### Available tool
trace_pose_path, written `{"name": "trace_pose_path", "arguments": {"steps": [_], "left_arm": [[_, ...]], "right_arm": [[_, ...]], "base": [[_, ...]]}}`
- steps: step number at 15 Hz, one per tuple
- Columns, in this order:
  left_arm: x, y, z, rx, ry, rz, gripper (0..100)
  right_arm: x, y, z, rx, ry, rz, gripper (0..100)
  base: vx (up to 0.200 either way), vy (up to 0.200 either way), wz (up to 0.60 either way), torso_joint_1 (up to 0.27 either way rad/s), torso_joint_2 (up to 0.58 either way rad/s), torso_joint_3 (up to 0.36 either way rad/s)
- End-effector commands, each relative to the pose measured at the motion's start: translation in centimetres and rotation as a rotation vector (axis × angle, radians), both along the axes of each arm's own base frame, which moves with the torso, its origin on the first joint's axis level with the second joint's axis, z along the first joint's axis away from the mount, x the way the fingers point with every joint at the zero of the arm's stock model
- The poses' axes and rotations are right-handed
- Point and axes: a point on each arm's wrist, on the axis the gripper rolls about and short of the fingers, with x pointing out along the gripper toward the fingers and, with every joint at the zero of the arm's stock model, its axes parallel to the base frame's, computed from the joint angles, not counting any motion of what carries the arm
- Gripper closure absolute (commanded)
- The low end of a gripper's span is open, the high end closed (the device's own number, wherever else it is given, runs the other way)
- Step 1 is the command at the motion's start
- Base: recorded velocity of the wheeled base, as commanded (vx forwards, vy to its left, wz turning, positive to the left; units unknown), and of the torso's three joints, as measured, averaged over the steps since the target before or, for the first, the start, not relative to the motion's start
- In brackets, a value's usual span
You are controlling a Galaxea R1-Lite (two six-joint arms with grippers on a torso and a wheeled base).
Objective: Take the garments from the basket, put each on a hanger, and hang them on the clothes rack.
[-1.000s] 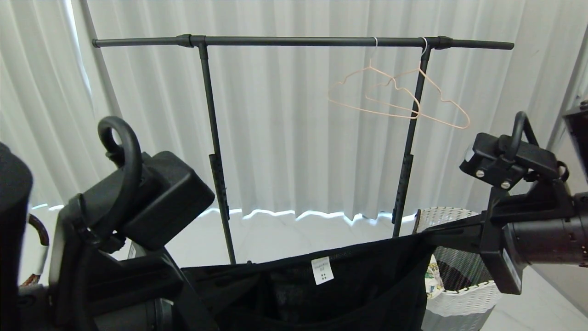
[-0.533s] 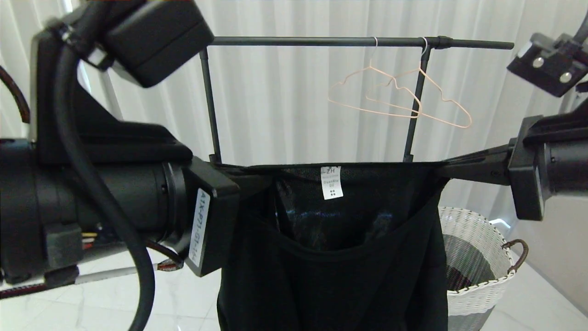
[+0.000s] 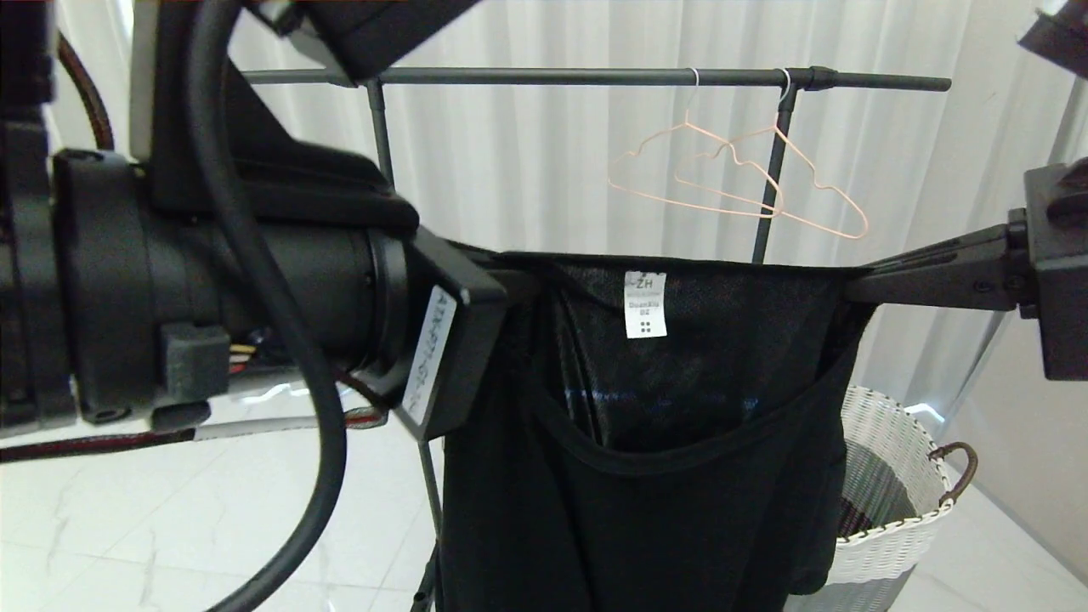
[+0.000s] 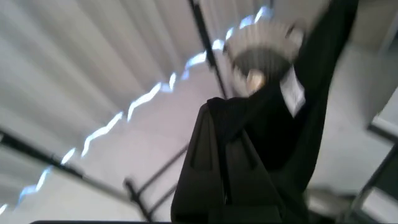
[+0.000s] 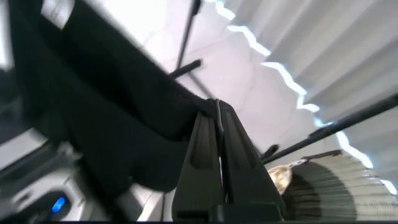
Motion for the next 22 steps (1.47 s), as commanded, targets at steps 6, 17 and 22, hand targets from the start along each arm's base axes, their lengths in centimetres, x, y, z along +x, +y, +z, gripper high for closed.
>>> {"name": "trace_pose_path", "arguments": {"steps": [6, 17, 22], "left_arm": [[2.9, -2.9, 0.0, -0.028, -0.012, -0.101, 100], [-4.3, 2.7, 1.0, -0.133, 0.392, -0.14, 100], [-6.0, 1.6, 0.5, -0.149, 0.424, -0.097, 100]], "right_arm": [[-5.2, -1.0, 0.0, -0.033, 0.056, 0.235, 100], [1.1, 1.7, 2.2, 0.081, -0.024, 0.069, 100], [2.3, 2.8, 2.8, 0.096, -0.03, 0.071, 100]], "base": [[0.0, 0.0, 0.0, 0.0, 0.0, 0.0], [0.0, 0.0, 0.0, 0.0, 0.0, 0.0], [0.0, 0.0, 0.0, 0.0, 0.0, 0.0]]}}
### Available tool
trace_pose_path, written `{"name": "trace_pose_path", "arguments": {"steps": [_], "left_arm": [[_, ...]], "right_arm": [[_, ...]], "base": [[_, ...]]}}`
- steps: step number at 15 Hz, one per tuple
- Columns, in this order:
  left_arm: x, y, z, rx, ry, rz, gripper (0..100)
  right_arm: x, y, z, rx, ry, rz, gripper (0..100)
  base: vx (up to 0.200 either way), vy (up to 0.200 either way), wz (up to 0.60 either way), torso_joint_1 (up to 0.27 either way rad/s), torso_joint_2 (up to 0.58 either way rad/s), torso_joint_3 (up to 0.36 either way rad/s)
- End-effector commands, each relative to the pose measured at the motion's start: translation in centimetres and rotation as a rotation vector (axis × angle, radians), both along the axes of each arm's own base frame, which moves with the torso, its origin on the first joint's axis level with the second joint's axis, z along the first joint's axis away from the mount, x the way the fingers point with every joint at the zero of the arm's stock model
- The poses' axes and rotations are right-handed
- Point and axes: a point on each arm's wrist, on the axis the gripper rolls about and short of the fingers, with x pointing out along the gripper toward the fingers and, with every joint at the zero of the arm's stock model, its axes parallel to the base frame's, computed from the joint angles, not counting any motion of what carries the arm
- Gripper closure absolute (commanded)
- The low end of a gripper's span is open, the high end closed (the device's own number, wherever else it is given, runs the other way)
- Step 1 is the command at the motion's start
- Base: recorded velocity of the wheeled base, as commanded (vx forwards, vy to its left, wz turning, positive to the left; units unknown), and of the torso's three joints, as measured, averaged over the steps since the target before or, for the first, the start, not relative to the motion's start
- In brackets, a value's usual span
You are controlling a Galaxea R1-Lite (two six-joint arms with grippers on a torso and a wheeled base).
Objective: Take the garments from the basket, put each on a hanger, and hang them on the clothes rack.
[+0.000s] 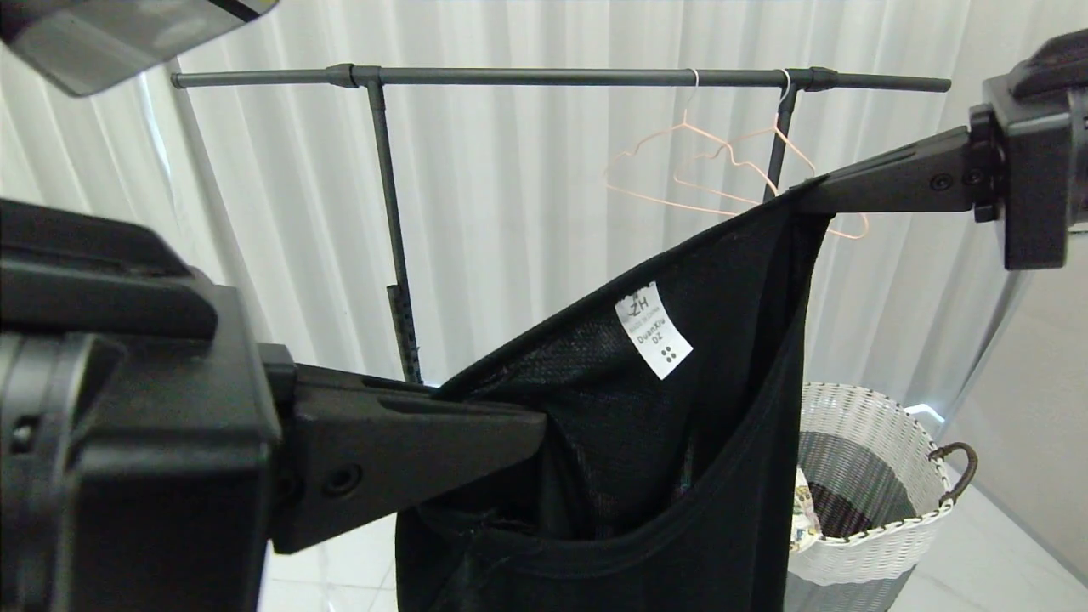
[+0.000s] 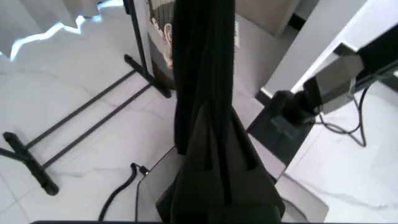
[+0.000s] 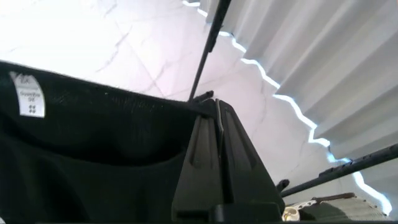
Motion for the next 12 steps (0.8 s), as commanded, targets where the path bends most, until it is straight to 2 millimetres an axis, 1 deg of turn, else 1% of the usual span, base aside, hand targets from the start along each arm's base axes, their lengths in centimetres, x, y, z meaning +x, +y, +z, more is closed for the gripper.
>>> {"name": "trace_pose_path", "arguments": {"steps": [1, 3, 4, 7, 9, 10, 12], "left_arm": [[-0.2, -0.1, -0.5, 0.031, -0.011, -0.019, 100], [0.1, -0.2, -1.1, 0.142, -0.145, -0.086, 100], [0.7, -0.2, -0.9, 0.157, -0.17, -0.08, 100], [2.9, -1.0, 0.3, 0.132, -0.187, -0.016, 100], [4.4, -1.5, 1.4, 0.092, -0.188, -0.023, 100], [5.1, -1.6, 1.5, 0.099, -0.2, -0.031, 100], [5.6, -1.9, 1.2, 0.118, -0.205, -0.038, 100]], "right_arm": [[0.4, 0.4, -0.3, -0.009, 0.016, -0.002, 100], [-0.1, -0.3, 0.1, 0.02, 0.031, -0.024, 100], [-0.6, -1.1, 0.2, 0.03, 0.043, -0.04, 100], [-2.7, -3.4, -0.2, 0.025, 0.062, -0.055, 100], [-4.2, -4.5, -0.6, 0.007, 0.079, -0.039, 100], [-4.6, -4.7, -0.7, 0.002, 0.083, -0.028, 100], [-5.1, -4.7, -0.7, 0.0, 0.084, -0.01, 100]], "base": [[0.0, 0.0, 0.0, 0.0, 0.0, 0.0], [0.0, 0.0, 0.0, 0.0, 0.0, 0.0], [0.0, 0.0, 0.0, 0.0, 0.0, 0.0], [0.0, 0.0, 0.0, 0.0, 0.0, 0.0], [0.0, 0.0, 0.0, 0.0, 0.0, 0.0], [0.0, 0.0, 0.0, 0.0, 0.0, 0.0], [0.0, 0.0, 0.0, 0.0, 0.0, 0.0]]}}
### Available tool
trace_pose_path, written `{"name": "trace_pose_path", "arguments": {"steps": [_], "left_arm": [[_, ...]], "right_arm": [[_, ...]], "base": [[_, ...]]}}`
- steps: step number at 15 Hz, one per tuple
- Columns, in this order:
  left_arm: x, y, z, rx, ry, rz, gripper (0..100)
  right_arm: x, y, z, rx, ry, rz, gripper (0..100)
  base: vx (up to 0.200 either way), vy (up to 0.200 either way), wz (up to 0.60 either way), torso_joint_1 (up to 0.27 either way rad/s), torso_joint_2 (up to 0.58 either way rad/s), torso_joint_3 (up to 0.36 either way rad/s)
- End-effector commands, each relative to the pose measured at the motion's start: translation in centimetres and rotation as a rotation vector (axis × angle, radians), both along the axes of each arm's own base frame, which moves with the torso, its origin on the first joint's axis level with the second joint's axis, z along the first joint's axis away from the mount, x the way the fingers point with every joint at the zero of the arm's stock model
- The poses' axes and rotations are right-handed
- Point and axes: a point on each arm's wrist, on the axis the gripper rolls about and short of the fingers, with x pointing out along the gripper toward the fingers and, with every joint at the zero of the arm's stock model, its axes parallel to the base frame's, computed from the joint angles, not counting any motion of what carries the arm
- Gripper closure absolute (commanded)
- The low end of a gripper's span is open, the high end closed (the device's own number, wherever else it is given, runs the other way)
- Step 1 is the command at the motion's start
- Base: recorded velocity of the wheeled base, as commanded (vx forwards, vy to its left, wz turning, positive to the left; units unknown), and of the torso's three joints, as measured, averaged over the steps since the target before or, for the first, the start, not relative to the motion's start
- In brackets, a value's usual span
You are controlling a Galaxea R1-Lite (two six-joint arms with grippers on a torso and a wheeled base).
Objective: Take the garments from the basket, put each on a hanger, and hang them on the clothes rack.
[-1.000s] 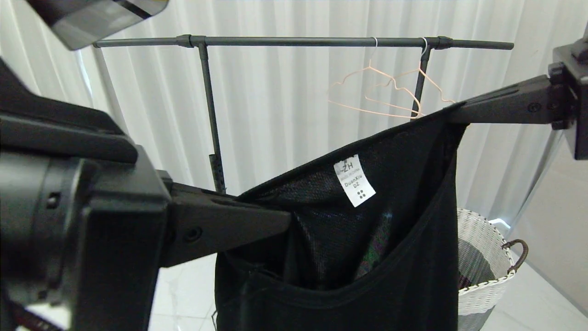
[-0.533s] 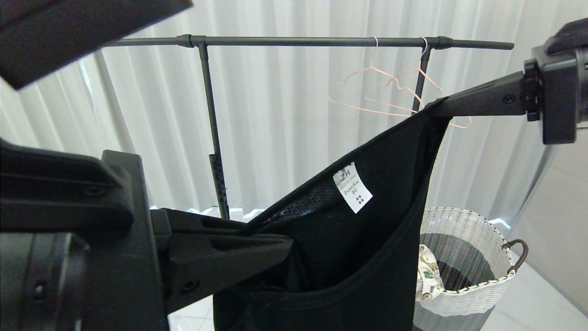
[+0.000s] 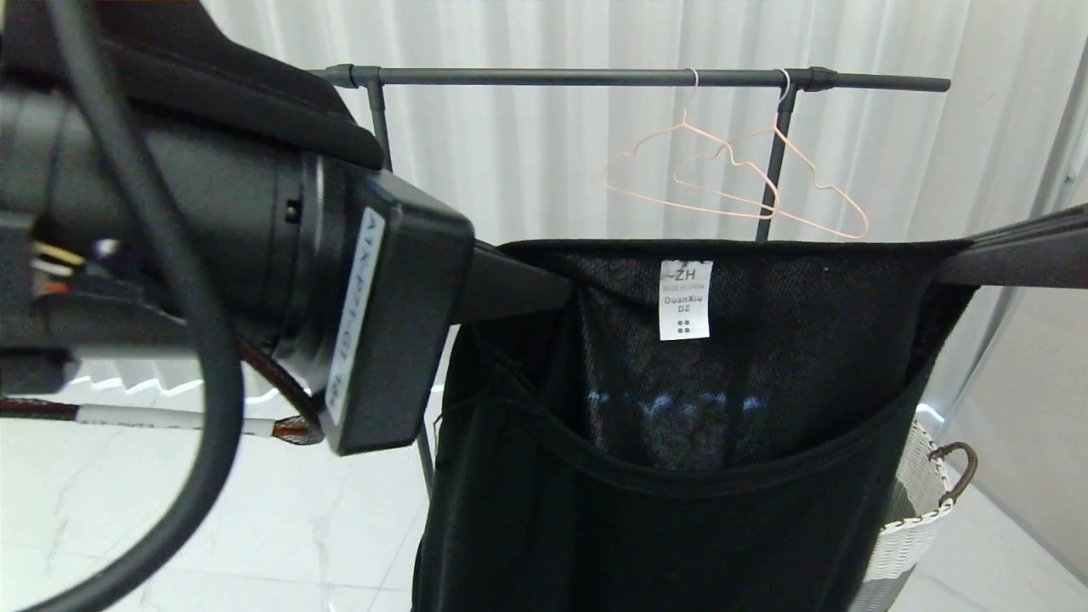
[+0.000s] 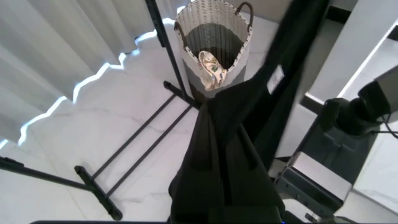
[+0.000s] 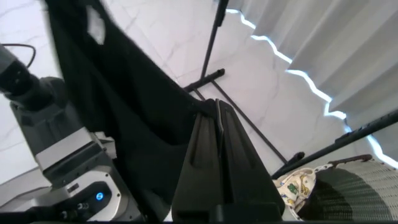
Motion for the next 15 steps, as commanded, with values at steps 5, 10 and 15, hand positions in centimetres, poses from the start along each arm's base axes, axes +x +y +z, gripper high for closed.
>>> {"name": "trace_pose_path", "arguments": {"steps": [5, 10, 15], "left_arm": [[0.8, -0.7, -0.5, 0.019, 0.01, 0.015, 100], [1.0, -0.6, -0.5, 0.022, 0.008, 0.027, 100], [1.2, 2.3, -2.0, 0.1, -0.01, 0.213, 100]], "right_arm": [[-0.9, -0.4, 0.0, 0.001, -0.004, 0.023, 100], [-1.7, -1.3, -0.4, -0.008, 0.006, 0.021, 0], [-1.6, -4.8, -3.3, -0.16, 0.033, -0.353, 0]], "base": [[0.0, 0.0, 0.0, 0.0, 0.0, 0.0], [0.0, 0.0, 0.0, 0.0, 0.0, 0.0], [0.0, 0.0, 0.0, 0.0, 0.0, 0.0]]}}
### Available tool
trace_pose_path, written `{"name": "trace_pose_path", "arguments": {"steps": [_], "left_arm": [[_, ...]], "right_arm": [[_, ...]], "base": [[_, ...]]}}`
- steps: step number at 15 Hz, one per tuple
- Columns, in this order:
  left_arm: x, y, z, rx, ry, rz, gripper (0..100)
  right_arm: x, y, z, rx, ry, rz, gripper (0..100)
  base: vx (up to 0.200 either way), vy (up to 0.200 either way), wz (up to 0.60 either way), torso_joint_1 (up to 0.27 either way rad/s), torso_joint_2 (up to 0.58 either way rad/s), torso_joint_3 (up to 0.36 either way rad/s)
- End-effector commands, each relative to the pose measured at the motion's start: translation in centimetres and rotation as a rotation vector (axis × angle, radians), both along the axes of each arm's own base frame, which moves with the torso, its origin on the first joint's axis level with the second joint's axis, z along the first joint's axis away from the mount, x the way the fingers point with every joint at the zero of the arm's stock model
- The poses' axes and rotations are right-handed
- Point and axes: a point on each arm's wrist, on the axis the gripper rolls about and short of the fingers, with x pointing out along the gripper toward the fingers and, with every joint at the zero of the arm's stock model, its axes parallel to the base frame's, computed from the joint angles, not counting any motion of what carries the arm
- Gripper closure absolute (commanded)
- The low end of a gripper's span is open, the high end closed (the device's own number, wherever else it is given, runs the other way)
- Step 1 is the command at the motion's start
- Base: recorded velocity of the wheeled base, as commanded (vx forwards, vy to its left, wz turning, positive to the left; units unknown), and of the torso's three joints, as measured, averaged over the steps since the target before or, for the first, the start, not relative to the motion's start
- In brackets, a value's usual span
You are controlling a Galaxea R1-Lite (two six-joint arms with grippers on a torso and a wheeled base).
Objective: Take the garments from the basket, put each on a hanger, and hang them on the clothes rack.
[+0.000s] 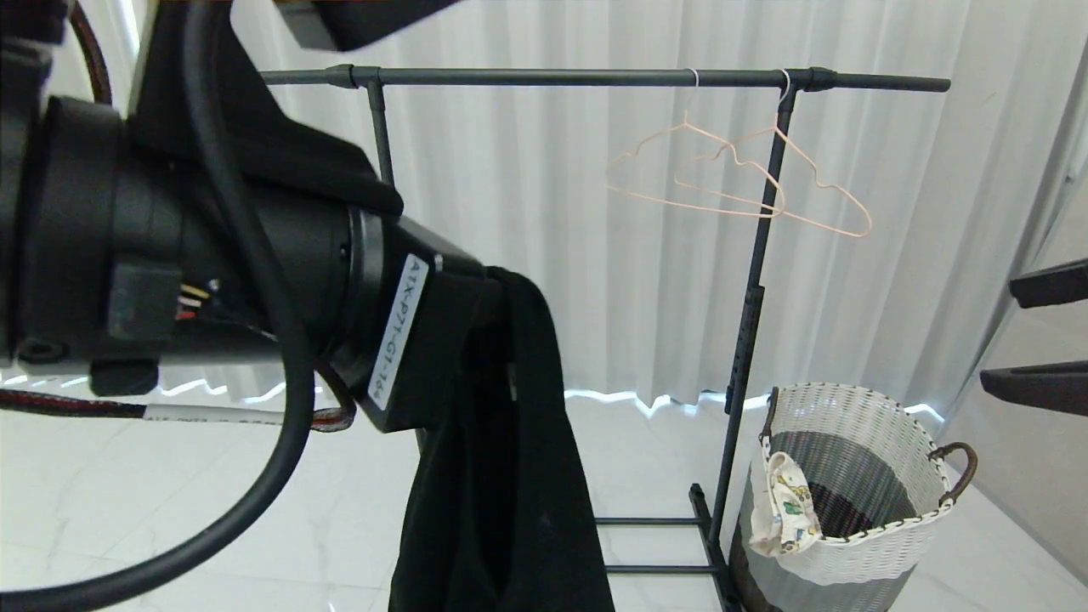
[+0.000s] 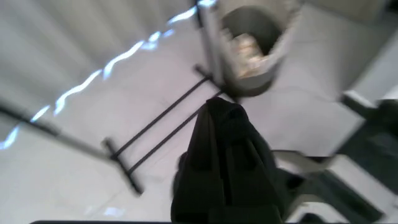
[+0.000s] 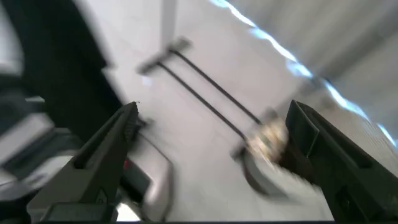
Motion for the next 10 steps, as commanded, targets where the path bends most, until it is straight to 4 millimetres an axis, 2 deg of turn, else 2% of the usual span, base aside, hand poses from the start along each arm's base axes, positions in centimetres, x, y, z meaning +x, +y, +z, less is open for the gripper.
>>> {"name": "trace_pose_path", "arguments": {"steps": [1, 3, 6, 8, 10], "left_arm": [[-0.1, 3.3, -1.4, 0.063, -0.011, 0.169, 100], [-0.8, 7.3, -2.9, 0.096, -0.007, 0.324, 100], [-1.7, 12.4, -5.1, 0.114, 0.033, 0.566, 100], [-1.9, 14.3, -5.6, 0.095, 0.057, 0.669, 100], [-2.3, 15.0, -5.8, 0.086, 0.063, 0.705, 100]], "right_arm": [[-0.5, -2.8, -2.0, -0.08, 0.029, -0.235, 0], [-1.0, -4.9, -4.2, -0.11, 0.062, -0.404, 0], [-0.5, -6.4, -6.3, -0.135, 0.055, -0.559, 0], [0.2, -6.5, -7.4, -0.137, 0.04, -0.593, 0], [0.6, -6.6, -8.0, -0.164, 0.026, -0.582, 0]], "base": [[0.0, 0.0, 0.0, 0.0, 0.0, 0.0], [0.0, 0.0, 0.0, 0.0, 0.0, 0.0], [0.0, 0.0, 0.0, 0.0, 0.0, 0.0], [0.0, 0.0, 0.0, 0.0, 0.0, 0.0], [0.0, 0.0, 0.0, 0.0, 0.0, 0.0]]}}
